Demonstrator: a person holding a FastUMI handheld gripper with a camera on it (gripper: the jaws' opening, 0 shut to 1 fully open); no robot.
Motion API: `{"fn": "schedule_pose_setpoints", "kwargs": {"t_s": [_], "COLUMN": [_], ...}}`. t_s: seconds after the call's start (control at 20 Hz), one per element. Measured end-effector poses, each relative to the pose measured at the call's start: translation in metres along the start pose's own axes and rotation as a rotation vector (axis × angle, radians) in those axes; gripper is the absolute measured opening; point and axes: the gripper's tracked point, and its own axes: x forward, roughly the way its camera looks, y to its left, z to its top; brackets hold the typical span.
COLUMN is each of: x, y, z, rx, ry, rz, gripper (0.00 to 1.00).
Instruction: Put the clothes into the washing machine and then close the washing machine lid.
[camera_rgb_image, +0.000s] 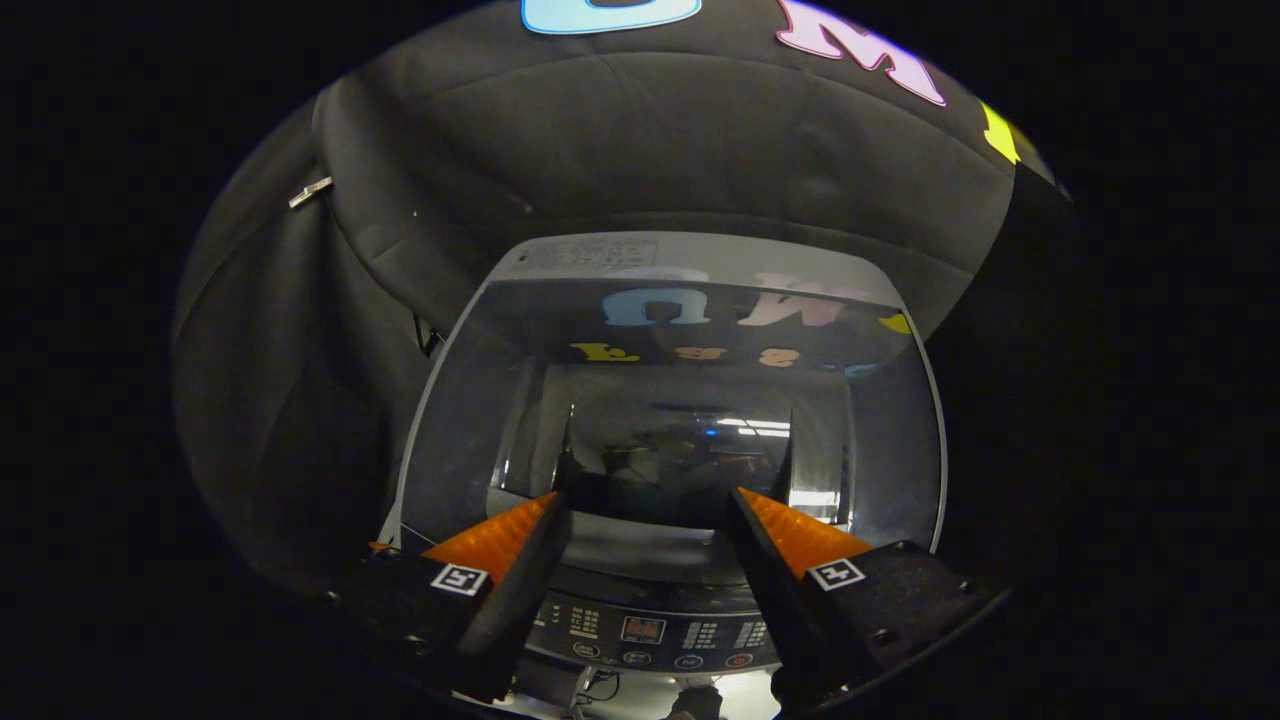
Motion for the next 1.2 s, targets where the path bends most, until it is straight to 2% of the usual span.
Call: {"fn": "schedule_pose_setpoints", "kwargs": {"t_s": [0.15,0.3,0.5,0.7,0.95,1.2], "x": [-0.025,-0.074,-0.179,-0.289,-0.401,-0.478], "y": [0.001,-0.003,-0.028,-0.059,-0.136,-0.246], "z": [0.026,0.072,0.142,0.186,0.223,0.244], "rx": [0.008,0.022,0.01,-0.014,0.025,0.026], "ry": [-0.058,-0.153,-0.351,-0.547,-0.736,-0.863], "rz": [0.02,0.045,0.087,0.106,0.108,0.029], "gripper": [1.0,1.0,1.0,1.0,0.99,0.99]}}
